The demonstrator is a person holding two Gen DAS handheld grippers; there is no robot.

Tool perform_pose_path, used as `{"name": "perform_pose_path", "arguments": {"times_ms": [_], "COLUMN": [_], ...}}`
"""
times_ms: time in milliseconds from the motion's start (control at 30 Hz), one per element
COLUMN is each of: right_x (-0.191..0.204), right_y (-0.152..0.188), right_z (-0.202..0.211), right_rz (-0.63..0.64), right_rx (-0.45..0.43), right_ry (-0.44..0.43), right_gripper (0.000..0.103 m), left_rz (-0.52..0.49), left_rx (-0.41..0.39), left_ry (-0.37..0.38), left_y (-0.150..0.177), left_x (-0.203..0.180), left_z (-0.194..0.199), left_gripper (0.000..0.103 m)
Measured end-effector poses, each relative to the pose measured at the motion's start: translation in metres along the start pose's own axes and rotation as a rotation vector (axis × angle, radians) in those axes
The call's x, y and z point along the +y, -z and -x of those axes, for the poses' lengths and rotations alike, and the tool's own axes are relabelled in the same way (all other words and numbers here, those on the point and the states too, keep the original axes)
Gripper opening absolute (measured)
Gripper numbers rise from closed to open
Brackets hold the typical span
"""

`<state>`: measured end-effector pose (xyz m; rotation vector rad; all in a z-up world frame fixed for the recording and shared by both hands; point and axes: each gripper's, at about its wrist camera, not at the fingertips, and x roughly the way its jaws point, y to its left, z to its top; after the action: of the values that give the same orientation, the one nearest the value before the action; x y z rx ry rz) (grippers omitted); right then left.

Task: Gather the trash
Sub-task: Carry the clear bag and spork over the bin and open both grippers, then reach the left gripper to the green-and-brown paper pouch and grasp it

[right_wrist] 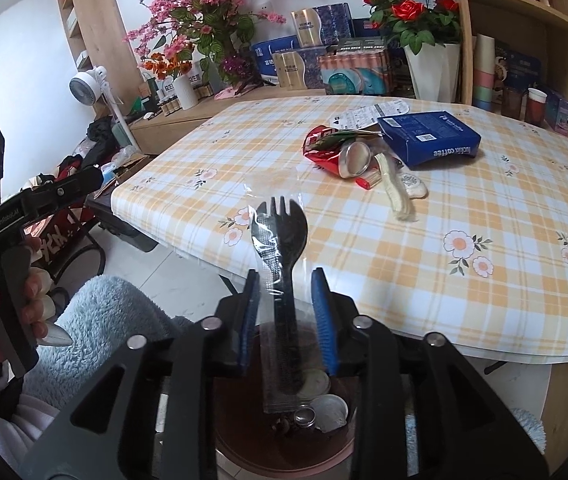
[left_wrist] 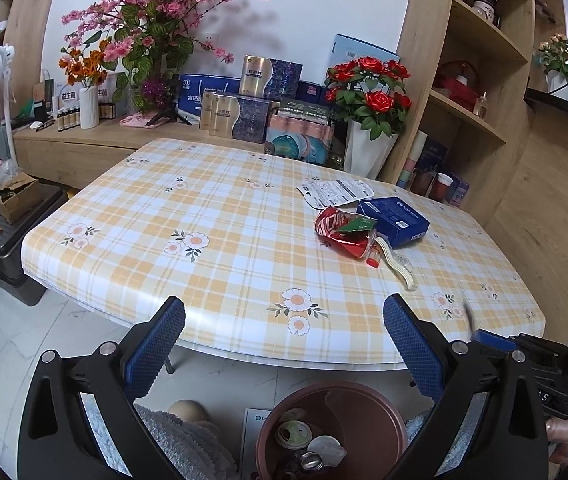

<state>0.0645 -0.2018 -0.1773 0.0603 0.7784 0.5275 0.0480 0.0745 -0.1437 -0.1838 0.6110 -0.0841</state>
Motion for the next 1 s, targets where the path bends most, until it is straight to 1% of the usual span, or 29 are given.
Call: {"name": "perform_pose_path", "arguments": {"times_ms": [167, 200, 233, 267, 300, 333, 367, 467, 600, 767, 900, 1000], "right_x": [0.001, 0.001, 0.001, 0.0, -0.001, -0.002, -0.003, -0.011, -0.023, -0.036, -0.047, -0.056], "right_y": [0.0, -0.001, -0.001, -0.002, -0.002, -0.003, -0.004, -0.006, -0.006, -0.004, -0.001, 0.0], "right_z": [0.0, 0.0, 0.001, 0.002, 0.004, 0.006, 0.006, 0.004, 0.004, 0.0, -0.002, -0.002], "right_rz": [0.002, 0.001, -0.002, -0.004, -0.007, -0.011, -0.014, -0.041, -0.073, -0.079, -0.099, -0.124], "right_rx": [-0.003, -0.007, -0.015, -0.024, -0.041, -0.062, -0.069, -0.05, -0.059, -0.05, -0.045, -0.06], "right_ry": [0.004, 0.009, 0.019, 0.032, 0.06, 0.09, 0.106, 0.149, 0.205, 0.277, 0.304, 0.314], "right_gripper": [0.051, 0.058, 0.07, 0.078, 0.094, 0.098, 0.098, 0.097, 0.097, 0.097, 0.097, 0.097], "left_rz": [-0.004, -0.004, -0.005, -0.005, -0.005, -0.004, -0.005, -0.006, -0.008, -0.012, -0.019, -0.041], "left_rx": [-0.004, -0.003, -0.002, -0.001, 0.0, 0.001, 0.0, 0.002, 0.008, 0.017, 0.04, 0.049], "left_ry": [-0.001, -0.001, -0.003, -0.006, -0.007, -0.007, -0.006, -0.008, -0.006, 0.055, 0.085, 0.098], "left_y": [0.001, 0.0, 0.0, 0.0, 0.0, 0.0, 0.0, 0.0, 0.001, 0.003, 0.003, 0.001], "left_x": [-0.001, -0.001, -0.001, -0.001, -0.001, -0.001, -0.001, -0.001, -0.001, -0.002, -0.005, -0.01], "left_z": [0.001, 0.0, 0.0, 0.0, -0.001, -0.001, -0.001, -0.001, -0.003, -0.006, -0.014, -0.02], "left_gripper": [0.097, 0.097, 0.097, 0.097, 0.097, 0.097, 0.097, 0.097, 0.097, 0.097, 0.097, 0.097]}}
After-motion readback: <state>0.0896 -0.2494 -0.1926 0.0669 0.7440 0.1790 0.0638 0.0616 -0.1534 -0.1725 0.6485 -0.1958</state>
